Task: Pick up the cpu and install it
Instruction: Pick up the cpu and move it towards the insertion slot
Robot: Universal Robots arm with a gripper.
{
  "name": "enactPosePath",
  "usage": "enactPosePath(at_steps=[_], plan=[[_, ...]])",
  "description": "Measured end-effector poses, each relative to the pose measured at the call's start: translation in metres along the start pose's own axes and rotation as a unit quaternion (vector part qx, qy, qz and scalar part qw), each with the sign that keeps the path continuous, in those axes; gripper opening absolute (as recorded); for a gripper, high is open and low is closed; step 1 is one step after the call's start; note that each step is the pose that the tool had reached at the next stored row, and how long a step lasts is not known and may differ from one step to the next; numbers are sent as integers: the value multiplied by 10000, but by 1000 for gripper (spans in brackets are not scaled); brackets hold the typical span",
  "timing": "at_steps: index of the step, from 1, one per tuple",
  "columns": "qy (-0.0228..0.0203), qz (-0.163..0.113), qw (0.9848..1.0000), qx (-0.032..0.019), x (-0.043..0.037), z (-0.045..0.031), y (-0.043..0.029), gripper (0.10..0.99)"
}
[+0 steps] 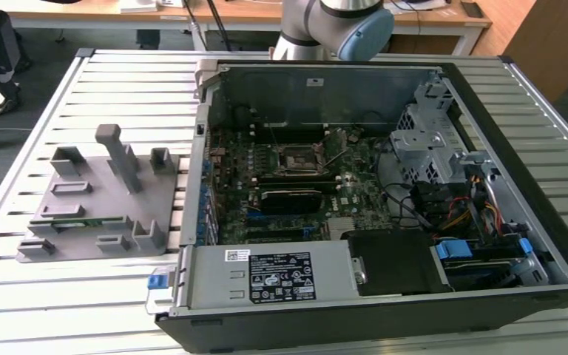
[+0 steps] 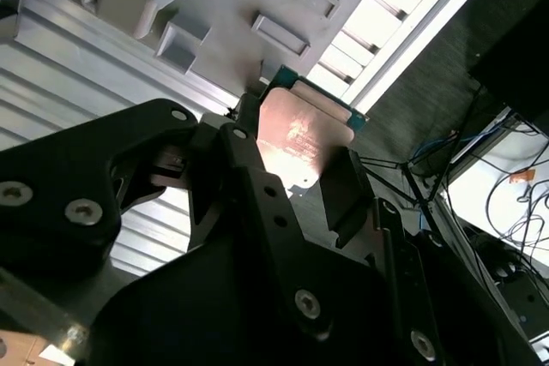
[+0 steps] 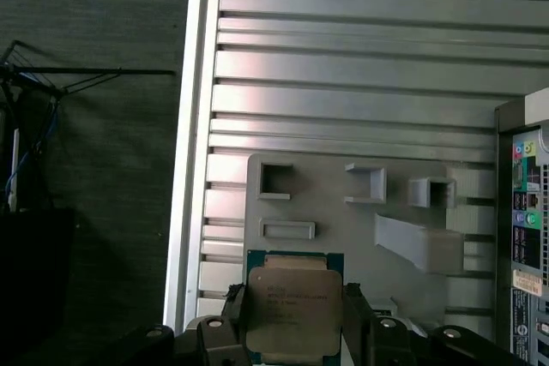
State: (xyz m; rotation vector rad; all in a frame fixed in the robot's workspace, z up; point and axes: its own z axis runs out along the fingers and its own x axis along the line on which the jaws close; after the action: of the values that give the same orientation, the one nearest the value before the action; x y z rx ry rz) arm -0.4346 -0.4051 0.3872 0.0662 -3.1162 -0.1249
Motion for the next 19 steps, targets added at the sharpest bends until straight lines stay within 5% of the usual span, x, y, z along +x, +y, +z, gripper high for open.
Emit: enactPosePath(at_steps=[19], plan=[[1,0,10000,0,-300,-5,-11,529]])
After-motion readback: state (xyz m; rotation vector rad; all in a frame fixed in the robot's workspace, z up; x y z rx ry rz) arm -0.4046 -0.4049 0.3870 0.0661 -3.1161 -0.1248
